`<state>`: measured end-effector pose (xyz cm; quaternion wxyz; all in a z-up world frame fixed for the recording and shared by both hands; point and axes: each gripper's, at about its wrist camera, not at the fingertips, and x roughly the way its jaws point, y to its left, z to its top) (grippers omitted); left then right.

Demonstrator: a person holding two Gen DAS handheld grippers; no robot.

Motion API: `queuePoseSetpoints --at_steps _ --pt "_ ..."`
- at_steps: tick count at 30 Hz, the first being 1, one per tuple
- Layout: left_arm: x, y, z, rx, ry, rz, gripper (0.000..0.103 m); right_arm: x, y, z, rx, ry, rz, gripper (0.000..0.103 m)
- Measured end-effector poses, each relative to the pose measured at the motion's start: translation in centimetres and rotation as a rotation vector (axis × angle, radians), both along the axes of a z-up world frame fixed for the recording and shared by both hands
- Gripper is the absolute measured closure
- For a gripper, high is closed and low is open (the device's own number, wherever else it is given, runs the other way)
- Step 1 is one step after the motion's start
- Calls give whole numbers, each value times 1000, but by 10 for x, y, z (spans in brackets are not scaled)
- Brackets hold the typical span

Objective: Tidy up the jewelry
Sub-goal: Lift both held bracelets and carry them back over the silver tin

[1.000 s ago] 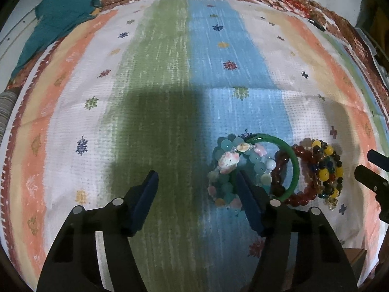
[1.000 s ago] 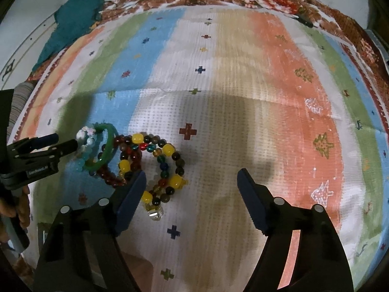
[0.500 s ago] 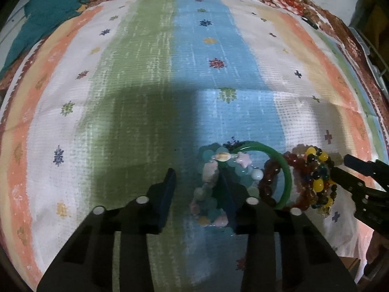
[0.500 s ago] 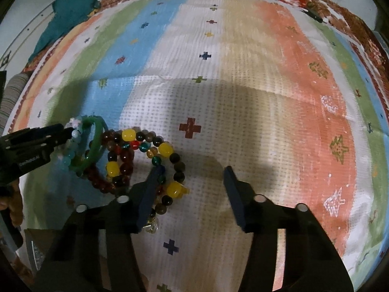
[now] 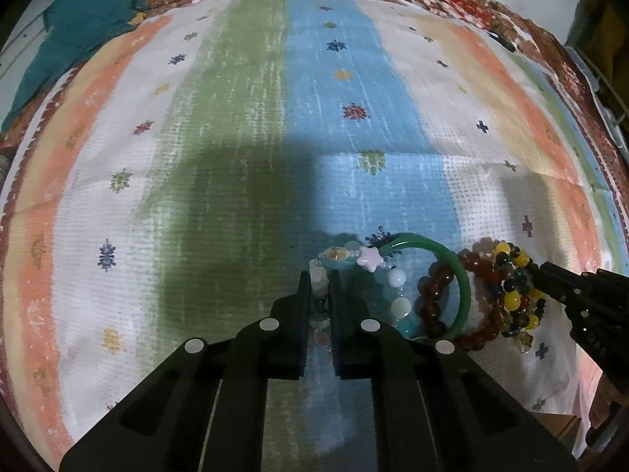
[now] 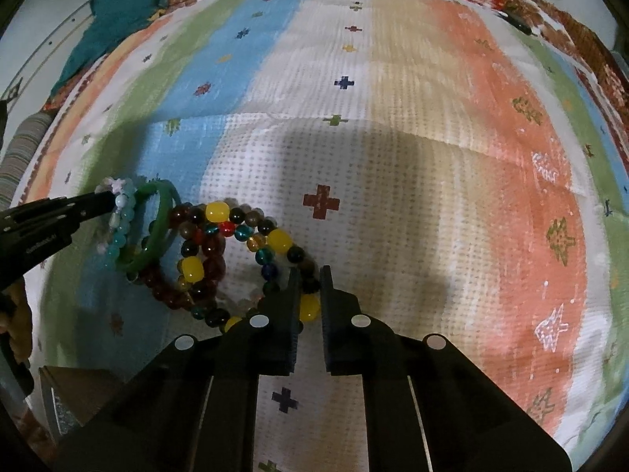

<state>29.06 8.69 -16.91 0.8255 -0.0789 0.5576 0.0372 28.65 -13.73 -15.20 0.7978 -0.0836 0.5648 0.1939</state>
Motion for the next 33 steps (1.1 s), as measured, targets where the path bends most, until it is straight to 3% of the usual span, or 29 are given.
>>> queuePoseSetpoints --at_steps 9,18,25,33 --pt "-9 5 16 4 -24 12 95 -6 1 16 5 -43 8 93" --pt "-14 -3 30 17 -50 3 95 -21 9 47 -7 -149 53 93" --pt "-25 -18 56 76 -117 -15 95 -38 10 75 -20 -281 42 93" --pt "-46 -27 90 98 -212 -11 95 -54 10 93 25 -323 34 93"
